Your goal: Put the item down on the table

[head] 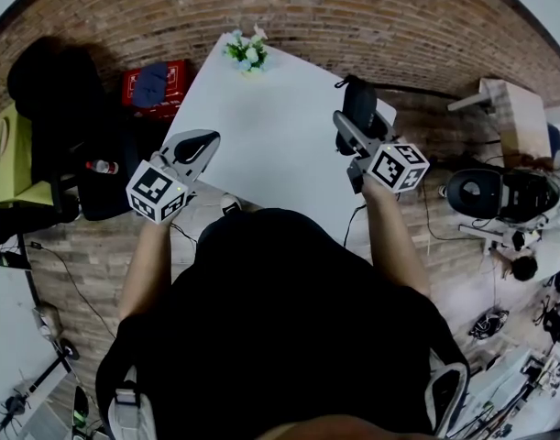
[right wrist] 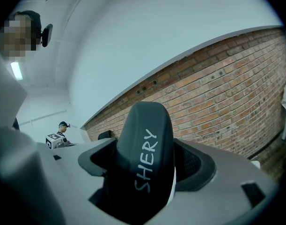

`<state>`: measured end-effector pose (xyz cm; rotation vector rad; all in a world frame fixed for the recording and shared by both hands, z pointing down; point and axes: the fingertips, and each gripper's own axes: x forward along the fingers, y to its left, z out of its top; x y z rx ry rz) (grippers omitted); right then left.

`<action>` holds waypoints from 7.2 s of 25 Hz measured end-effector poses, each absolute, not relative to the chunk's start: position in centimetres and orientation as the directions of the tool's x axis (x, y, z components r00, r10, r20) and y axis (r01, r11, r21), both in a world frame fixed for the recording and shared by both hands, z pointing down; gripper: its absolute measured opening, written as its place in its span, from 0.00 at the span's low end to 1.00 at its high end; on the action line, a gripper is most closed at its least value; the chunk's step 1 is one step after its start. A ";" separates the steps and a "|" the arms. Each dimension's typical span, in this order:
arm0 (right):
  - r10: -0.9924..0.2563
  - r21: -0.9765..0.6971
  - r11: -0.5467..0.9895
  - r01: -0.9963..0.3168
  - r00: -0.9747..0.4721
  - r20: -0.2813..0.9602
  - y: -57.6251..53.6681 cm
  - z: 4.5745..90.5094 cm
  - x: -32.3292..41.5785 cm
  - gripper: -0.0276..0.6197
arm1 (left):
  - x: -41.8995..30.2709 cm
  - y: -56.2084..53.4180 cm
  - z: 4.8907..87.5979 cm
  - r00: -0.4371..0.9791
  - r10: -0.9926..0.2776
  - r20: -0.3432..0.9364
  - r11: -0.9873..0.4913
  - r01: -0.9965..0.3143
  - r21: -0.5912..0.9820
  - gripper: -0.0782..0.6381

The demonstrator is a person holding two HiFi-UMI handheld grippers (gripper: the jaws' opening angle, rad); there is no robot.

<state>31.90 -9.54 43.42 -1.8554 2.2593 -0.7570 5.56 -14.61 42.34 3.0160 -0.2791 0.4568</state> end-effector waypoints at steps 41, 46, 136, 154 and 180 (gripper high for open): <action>-0.931 -0.452 0.128 -0.883 -0.264 0.251 -17.1 44.3 26.7 0.64 | 0.6 -22.6 41.8 0.941 -0.191 0.280 -0.975 -0.216 0.060 0.12; -0.924 -0.456 0.137 -0.879 -0.279 0.262 -18.1 45.0 25.5 0.64 | -0.4 -23.4 42.0 0.938 -0.199 0.284 -0.972 -0.226 0.067 0.12; -0.617 -0.500 0.147 -0.854 -0.474 0.628 -23.6 71.0 9.4 0.64 | -15.4 -26.3 46.1 0.841 -0.374 0.390 -0.887 -0.447 0.113 0.12; -0.550 -0.435 0.167 -0.885 -0.449 0.704 -24.6 76.0 8.9 0.63 | -17.3 -26.6 46.9 0.816 -0.408 0.410 -0.862 -0.492 0.120 0.12; -0.435 -0.408 0.213 -0.888 -0.460 0.774 -26.0 82.4 6.5 0.63 | -20.5 -27.4 48.2 0.778 -0.456 0.433 -0.821 -0.555 0.132 0.12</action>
